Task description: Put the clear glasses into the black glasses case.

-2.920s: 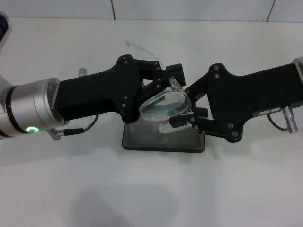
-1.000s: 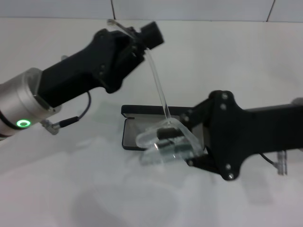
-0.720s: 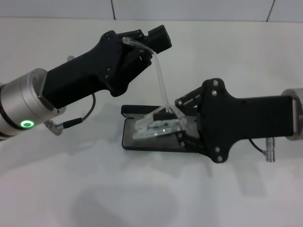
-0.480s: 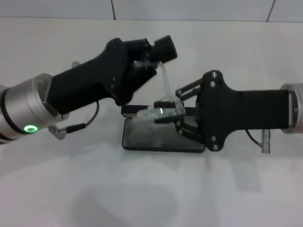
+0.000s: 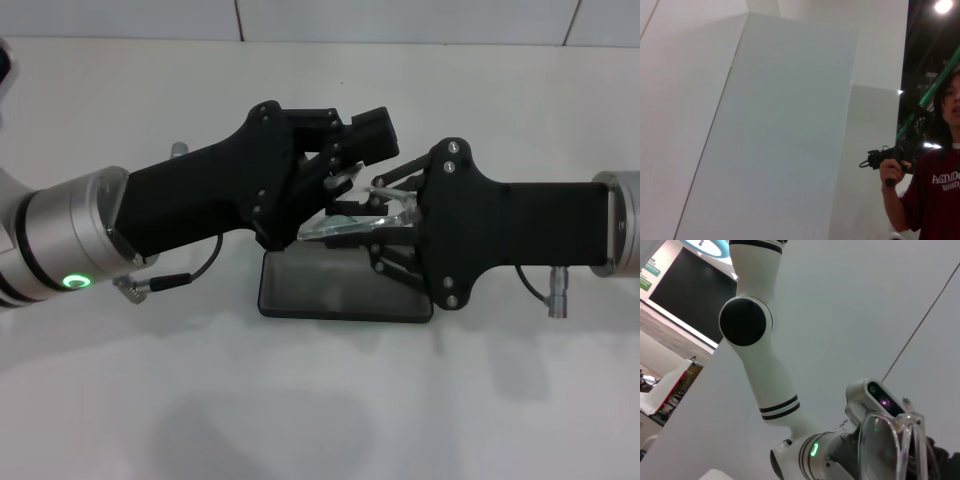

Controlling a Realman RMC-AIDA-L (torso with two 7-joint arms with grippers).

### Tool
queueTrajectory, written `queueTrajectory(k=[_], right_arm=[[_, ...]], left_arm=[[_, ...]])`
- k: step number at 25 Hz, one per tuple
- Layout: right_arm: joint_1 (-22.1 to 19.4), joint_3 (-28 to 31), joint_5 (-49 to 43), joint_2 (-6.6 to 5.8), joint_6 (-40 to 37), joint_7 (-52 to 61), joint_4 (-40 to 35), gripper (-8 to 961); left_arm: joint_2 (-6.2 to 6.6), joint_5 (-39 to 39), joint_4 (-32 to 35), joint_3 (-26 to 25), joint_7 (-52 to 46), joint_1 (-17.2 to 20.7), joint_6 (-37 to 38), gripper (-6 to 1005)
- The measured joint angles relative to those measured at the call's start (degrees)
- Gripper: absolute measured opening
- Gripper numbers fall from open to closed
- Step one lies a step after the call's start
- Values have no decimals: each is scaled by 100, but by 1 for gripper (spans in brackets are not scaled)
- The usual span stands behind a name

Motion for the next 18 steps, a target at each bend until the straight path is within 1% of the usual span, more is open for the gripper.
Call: queueTrajectory(k=[11,18], right_arm=[[-67,-72,1,0,-82,5,4,113],[-84,-109,1,0,-70,5,13,114]], left_arm=[[2,-164,-41,-74,18,86,14,64],[18,-16,-34,-30,56,91,352,64]])
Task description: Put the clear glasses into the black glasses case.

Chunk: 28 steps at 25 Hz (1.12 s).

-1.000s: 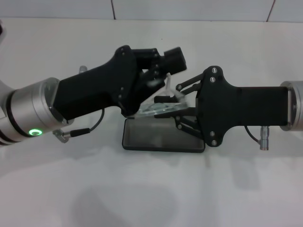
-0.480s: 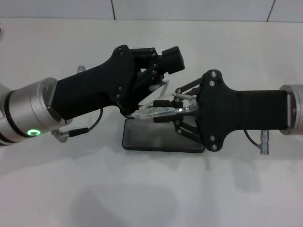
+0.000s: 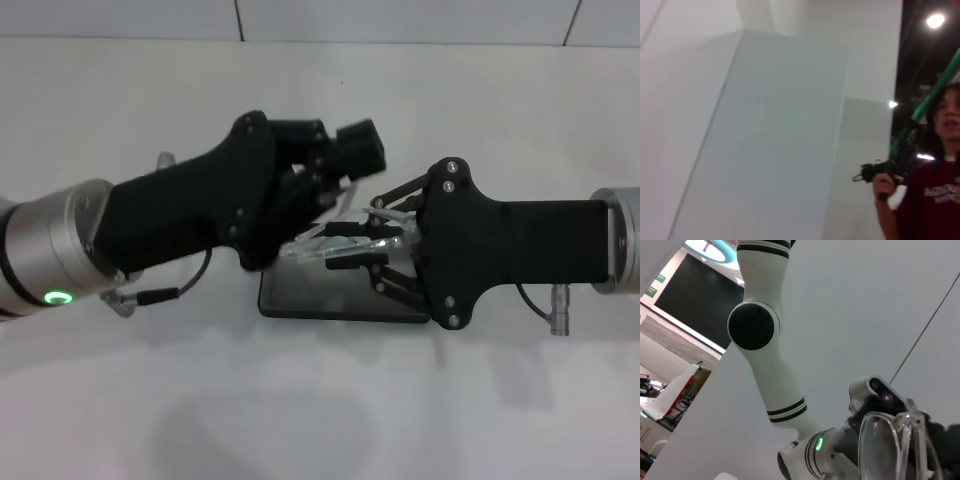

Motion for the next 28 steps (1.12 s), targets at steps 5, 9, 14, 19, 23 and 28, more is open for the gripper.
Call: queueTrajectory(k=[5,9,14,19,23,28], right_arm=[[0,-18,-1,0,26,1,0,114],[0,-25,-3,0,24,15,1,114],[-9,-27,-2,0,-8,18,0,113],[-26,-27,-2,-1,-9,77,0,113],[-85,-21,-52,-31,-9,361,-113,113],[-154,198,-818,-85,2,1778,-1012,114]], left_arm=[[-14,327,37,15,5,-80,98,65],[-28,372,30,24,5,-83,102,65],[-30,352,23,18,36,-39,140,65],[-13,173,-9,-30,192,70,189,65],[85,81,42,-222,262,249,206,65],[464,77,94,-860,233,620,396,65]])
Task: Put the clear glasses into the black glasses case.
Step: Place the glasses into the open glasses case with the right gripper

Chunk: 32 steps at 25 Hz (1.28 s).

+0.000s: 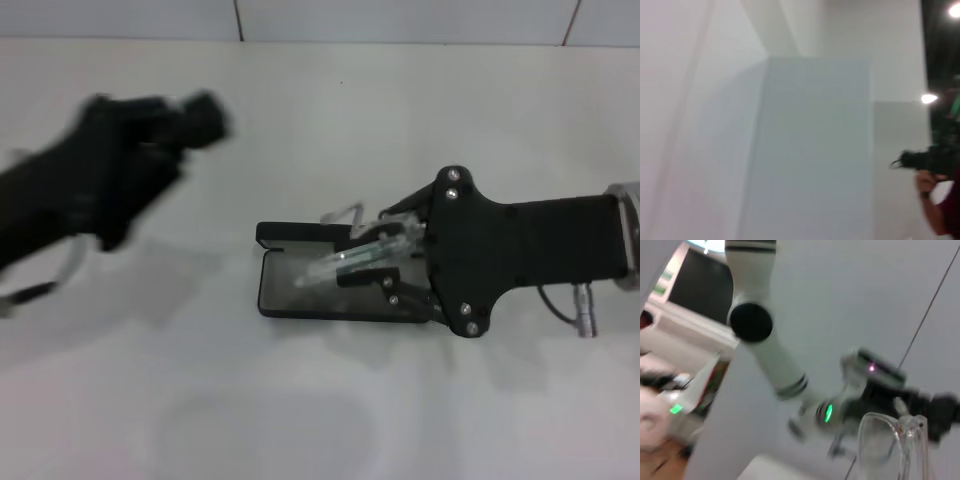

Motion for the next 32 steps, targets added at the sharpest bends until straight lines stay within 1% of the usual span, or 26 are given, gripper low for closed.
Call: queueTrajectory(k=[1,3,4,5,6,7,8,9,10,12,13,14,15,16,17,18,19,20,21,22,25,29,32], right_arm=[[4,71,-296,-2,-4,454,-276,114],[42,180,-1095,-5,-62,1572,-1011,114],[178,204,-1941,-2,-211,2842,-1869,114],[178,204,-1941,-2,-211,2842,-1869,114],[316,205,-2403,2,-363,3533,-2298,114],[442,204,-2667,9,-466,4014,-2547,114],[687,205,-3029,11,-673,4784,-2852,114],[942,206,-3261,14,-844,5372,-3054,114],[1442,227,-3590,7,-1194,6373,-3212,113],[2046,307,-3773,6,-1639,7151,-3106,113],[2340,361,-3823,9,-1853,7491,-2978,113],[2340,361,-3823,9,-1853,7491,-2978,113],[2762,442,-3880,13,-2120,7879,-2695,113],[3685,512,-3961,3,-2370,8230,-1601,113],[3884,512,-3992,0,-2388,8242,-1316,114],[4276,512,-4052,-4,-2421,8257,-750,114],[4521,511,-4129,-3,-2435,8244,-257,114],[5022,512,-4354,5,-2442,8134,727,114],[5022,512,-4354,5,-2442,8134,727,114],[5237,510,-4506,26,-2421,8039,1111,114],[5604,288,-4988,88,-2217,7843,1654,114],[5829,-202,-5110,94,-1875,7834,1906,113],[5957,-676,-5093,95,-1579,7849,2008,113]], left_arm=[[122,5,16,-136,-15,118,41,65],[318,8,45,-298,-44,292,73,65],[417,13,98,-384,-68,415,76,65],[417,13,98,-384,-68,415,76,65],[445,26,141,-429,-74,466,77,65],[469,45,214,-481,-84,528,79,65],[469,45,214,-481,-84,528,79,65],[485,78,479,-562,-94,707,79,65],[485,78,479,-562,-94,707,79,65],[477,76,541,-574,-88,755,79,65],[458,73,608,-616,-74,801,79,66],[422,84,650,-718,-69,877,80,66],[420,90,650,-739,-73,903,79,66],[420,94,651,-758,-80,933,80,66],[429,95,653,-800,-99,1002,80,66],[432,95,654,-816,-108,1025,80,66],[435,96,657,-838,-116,1051,79,66],[435,102,659,-851,-120,1073,79,66],[434,114,659,-856,-122,1088,79,66],[433,128,660,-858,-120,1101,79,66],[433,181,660,-860,-89,1138,79,66],[414,264,635,-863,-46,1130,77,66],[403,323,639,-865,-1,1114,74,66]])
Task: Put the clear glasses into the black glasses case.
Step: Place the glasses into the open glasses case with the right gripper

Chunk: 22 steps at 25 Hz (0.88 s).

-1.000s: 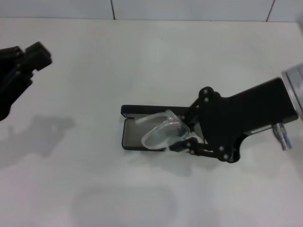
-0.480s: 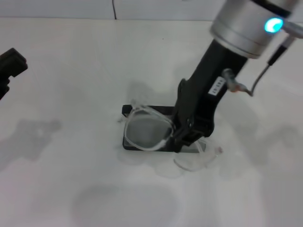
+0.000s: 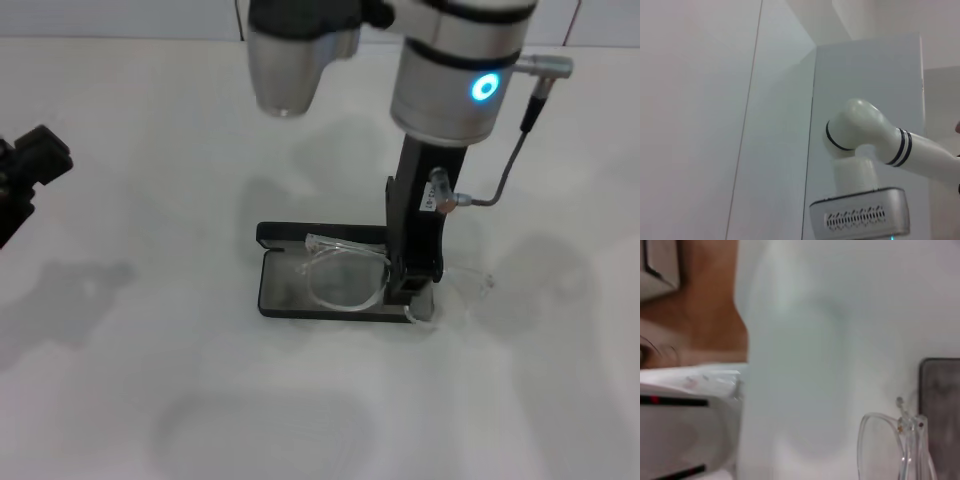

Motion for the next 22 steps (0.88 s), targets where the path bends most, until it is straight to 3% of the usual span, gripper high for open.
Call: queueTrajectory(k=[14,22], right_arm=[[188,-1935,593,-1,1187,607,-34,114],[138,-2202,658,-1,1503,758,-166,114]], left_arm=[[44,135,-45,-21,354,37,-40,66],[122,777,27,-21,506,254,-29,67]])
